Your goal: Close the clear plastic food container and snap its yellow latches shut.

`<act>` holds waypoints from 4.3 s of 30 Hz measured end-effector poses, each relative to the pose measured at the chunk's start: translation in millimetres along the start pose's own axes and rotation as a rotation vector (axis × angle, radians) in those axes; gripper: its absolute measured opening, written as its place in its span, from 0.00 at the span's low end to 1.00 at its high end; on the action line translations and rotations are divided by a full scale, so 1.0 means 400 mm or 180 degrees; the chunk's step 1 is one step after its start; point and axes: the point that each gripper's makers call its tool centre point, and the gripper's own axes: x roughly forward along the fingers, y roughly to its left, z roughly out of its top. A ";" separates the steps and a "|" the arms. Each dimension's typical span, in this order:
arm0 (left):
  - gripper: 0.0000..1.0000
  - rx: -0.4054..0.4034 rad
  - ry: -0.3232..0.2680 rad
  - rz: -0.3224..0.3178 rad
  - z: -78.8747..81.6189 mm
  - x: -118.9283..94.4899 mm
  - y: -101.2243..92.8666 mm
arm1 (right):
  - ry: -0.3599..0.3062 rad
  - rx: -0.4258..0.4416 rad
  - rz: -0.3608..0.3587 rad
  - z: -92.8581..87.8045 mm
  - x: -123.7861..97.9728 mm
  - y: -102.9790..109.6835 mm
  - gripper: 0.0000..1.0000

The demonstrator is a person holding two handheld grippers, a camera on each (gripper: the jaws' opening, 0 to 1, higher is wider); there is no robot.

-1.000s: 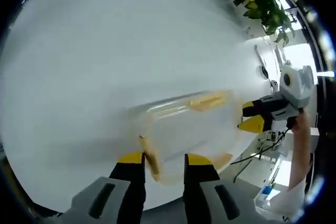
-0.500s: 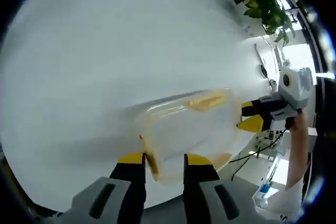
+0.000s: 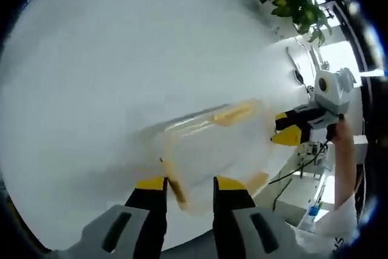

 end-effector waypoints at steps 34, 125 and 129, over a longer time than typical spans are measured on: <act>0.00 0.2162 -0.1515 -0.0434 0.076 -0.043 -0.188 | 0.0002 -0.1690 -0.0279 0.129 0.085 0.161 0.00; 0.19 0.3841 -0.0982 0.0617 -0.001 0.044 -0.199 | 0.0312 -0.2140 0.0072 0.152 0.150 0.128 0.25; 0.17 0.3922 -0.0888 0.0736 -0.005 0.048 -0.202 | 0.0341 -0.2136 0.0079 0.150 0.150 0.129 0.25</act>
